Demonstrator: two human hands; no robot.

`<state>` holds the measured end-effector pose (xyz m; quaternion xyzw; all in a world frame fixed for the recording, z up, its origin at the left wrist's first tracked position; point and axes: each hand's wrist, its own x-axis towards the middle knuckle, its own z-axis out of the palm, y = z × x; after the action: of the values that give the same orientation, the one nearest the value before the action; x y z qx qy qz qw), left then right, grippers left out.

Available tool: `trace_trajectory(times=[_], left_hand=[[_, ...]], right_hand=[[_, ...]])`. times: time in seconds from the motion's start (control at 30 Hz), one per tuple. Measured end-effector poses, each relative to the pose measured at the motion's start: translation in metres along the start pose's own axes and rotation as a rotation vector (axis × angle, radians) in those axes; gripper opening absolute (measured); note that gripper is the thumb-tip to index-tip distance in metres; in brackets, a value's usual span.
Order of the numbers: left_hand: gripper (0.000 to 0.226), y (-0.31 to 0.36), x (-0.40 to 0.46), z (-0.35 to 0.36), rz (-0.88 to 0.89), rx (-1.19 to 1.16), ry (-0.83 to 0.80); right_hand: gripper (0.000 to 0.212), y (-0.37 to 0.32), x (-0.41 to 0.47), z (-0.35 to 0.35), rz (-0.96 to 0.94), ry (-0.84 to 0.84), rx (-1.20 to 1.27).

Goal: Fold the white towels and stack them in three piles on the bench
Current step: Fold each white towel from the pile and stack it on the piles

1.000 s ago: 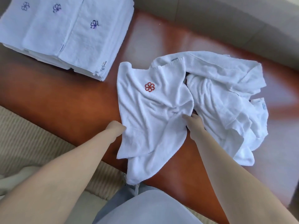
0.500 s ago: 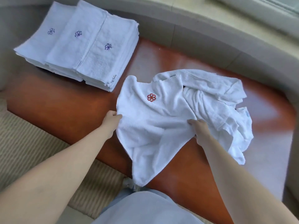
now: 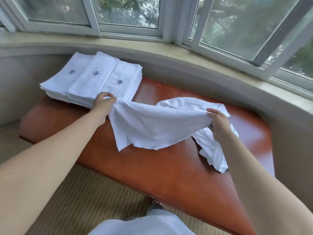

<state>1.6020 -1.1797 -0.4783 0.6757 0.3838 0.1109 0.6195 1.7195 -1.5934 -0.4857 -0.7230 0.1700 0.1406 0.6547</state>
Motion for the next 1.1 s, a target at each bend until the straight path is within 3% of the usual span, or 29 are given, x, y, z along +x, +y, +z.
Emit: trace_trajectory(times=[0.3, 0.4, 0.5, 0.57, 0.63, 0.7, 0.8, 0.93, 1.03, 1.1], left_hand=[[0.006, 0.038, -0.033, -0.025, 0.066, -0.057, 0.051], [0.009, 0.033, -0.039, -0.032, 0.055, -0.055, 0.059], [0.013, 0.026, -0.045, -0.037, 0.057, -0.058, 0.048], [0.012, 0.025, -0.048, -0.042, 0.060, -0.068, 0.048], [0.009, 0.023, -0.049, -0.046, 0.061, -0.073, 0.047], [0.004, 0.021, -0.052, -0.047, 0.056, -0.075, 0.029], [0.006, 0.018, -0.054, -0.051, 0.039, -0.105, 0.012], [0.006, 0.014, -0.052, -0.062, 0.040, -0.053, 0.002], [0.003, 0.010, -0.050, -0.071, 0.056, 0.056, -0.029], [0.012, 0.009, -0.052, -0.077, 0.056, 0.167, -0.054]], right_hand=[[0.020, -0.056, -0.043, -0.007, -0.196, -0.070, -0.112], [0.026, -0.049, -0.057, -0.007, -0.063, -0.180, -0.367], [0.004, -0.039, -0.067, -0.009, 0.012, -0.146, -0.275], [0.011, -0.039, -0.070, -0.010, -0.020, -0.161, -0.132], [0.008, -0.038, -0.074, -0.010, -0.006, -0.265, -0.202], [0.035, -0.036, -0.079, -0.008, 0.029, -0.368, -0.288], [0.048, -0.039, -0.083, -0.004, 0.005, -0.372, -0.273], [0.038, -0.033, -0.090, -0.002, 0.018, -0.411, -0.568], [0.019, -0.029, -0.091, -0.004, -0.027, -0.370, -0.606], [0.010, -0.028, -0.090, -0.006, -0.101, -0.333, -0.686]])
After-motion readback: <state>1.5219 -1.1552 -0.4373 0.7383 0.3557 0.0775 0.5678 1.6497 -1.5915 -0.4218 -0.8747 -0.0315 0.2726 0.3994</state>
